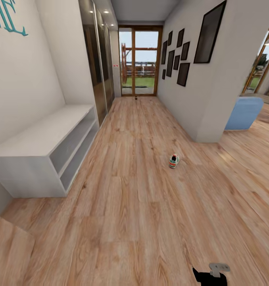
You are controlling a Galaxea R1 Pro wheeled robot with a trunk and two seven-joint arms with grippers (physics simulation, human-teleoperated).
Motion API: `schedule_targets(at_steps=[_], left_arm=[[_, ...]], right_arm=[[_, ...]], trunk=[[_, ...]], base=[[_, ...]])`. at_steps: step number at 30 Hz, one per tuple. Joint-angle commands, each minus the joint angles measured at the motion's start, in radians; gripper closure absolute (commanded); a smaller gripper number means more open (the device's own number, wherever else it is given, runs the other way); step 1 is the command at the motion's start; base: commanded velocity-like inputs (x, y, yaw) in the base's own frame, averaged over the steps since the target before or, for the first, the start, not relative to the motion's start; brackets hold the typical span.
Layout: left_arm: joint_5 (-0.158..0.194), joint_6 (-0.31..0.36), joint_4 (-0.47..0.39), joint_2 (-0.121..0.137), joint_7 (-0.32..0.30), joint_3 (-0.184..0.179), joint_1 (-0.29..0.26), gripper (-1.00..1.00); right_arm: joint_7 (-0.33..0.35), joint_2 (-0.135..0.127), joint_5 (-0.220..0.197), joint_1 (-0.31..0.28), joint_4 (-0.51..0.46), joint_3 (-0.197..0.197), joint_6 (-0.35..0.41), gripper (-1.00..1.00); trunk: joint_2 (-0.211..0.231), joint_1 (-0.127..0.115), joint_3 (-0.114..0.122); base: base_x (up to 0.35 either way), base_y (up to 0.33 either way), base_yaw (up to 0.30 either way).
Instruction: Pick up the two gym shoes and the two sandals from the corridor floor and place them onto the hallstand (shoe rack) in the corridor, making sure they are on the rack and not on the floor. Arrange them so the two gym shoes are next to each other and the two sandals are next to each other.
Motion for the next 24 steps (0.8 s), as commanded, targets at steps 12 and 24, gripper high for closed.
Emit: schedule_targets(at_steps=[12, 24], left_arm=[[0.009, 0.003, 0.002, 0.000, -0.010, 0.003, -0.001, -1.00], [0.009, 0.003, 0.002, 0.000, -0.010, 0.003, -0.001, -1.00]], right_arm=[[0.004, -0.001, -0.011, -0.001, 0.001, 0.008, -0.004, -1.00], [0.004, -0.001, -0.011, -0.001, 0.001, 0.008, -0.004, -1.00]], trunk=[[0.000, 0.000, -0.001], [0.000, 0.000, -0.001]], base=[[0.324, 0.160, -0.062], [0.315, 0.183, -0.243]])
